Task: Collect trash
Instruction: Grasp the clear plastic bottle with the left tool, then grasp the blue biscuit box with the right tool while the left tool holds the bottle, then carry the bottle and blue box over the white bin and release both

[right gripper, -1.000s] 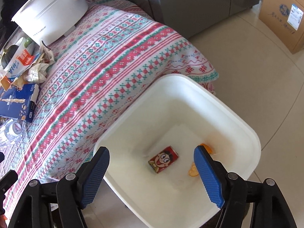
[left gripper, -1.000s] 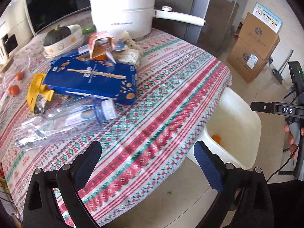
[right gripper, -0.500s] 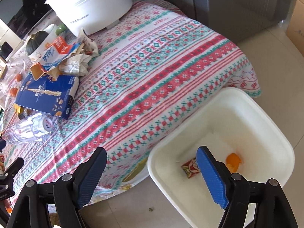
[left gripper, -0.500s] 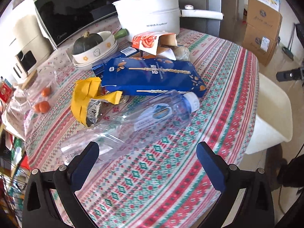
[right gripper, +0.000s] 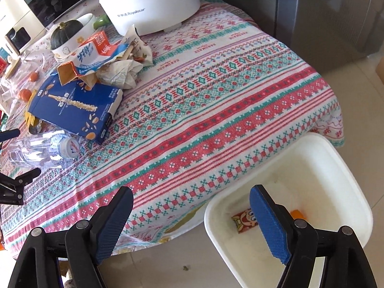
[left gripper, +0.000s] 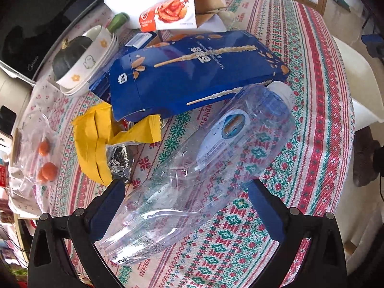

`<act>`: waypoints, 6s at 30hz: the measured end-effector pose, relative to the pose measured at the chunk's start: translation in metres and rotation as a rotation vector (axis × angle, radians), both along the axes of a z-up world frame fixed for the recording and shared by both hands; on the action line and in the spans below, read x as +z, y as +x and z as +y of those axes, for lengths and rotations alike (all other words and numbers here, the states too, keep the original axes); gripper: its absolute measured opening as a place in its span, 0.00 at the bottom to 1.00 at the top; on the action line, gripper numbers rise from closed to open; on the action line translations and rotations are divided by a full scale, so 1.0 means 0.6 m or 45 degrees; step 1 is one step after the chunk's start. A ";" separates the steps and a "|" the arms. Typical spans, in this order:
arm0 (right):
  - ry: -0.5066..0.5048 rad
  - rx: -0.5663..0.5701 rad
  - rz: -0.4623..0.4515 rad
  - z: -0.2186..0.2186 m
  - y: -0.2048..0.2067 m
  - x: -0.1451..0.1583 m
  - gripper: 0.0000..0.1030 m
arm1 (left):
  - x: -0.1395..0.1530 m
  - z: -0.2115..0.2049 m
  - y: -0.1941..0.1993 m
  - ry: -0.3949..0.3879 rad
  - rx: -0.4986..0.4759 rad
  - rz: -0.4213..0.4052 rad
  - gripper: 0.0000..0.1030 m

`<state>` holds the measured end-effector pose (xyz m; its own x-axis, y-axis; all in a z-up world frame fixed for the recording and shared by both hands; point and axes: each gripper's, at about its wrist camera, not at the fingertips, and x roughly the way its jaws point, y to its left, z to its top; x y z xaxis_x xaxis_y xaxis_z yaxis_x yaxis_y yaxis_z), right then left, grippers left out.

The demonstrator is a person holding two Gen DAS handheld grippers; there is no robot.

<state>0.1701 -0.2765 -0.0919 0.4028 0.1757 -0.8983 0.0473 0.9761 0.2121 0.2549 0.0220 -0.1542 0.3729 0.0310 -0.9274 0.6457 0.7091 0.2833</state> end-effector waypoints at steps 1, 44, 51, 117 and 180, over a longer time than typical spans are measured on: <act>-0.001 -0.002 0.007 -0.002 0.001 -0.002 0.82 | -0.005 0.000 0.004 0.004 0.010 0.013 1.00; -0.014 0.047 -0.037 0.105 0.005 -0.001 0.82 | 0.087 0.136 -0.160 -0.726 0.903 -0.052 0.62; -0.138 0.126 -0.134 0.184 0.028 -0.009 0.82 | 0.087 0.143 -0.147 -0.734 0.895 -0.068 0.62; 0.194 0.184 -0.207 0.242 0.087 0.000 0.25 | 0.101 0.119 -0.155 -0.736 0.808 -0.083 0.62; 0.097 -0.233 0.081 -0.305 -0.184 -0.048 0.25 | -0.078 -0.564 -0.201 -0.572 0.150 0.394 0.79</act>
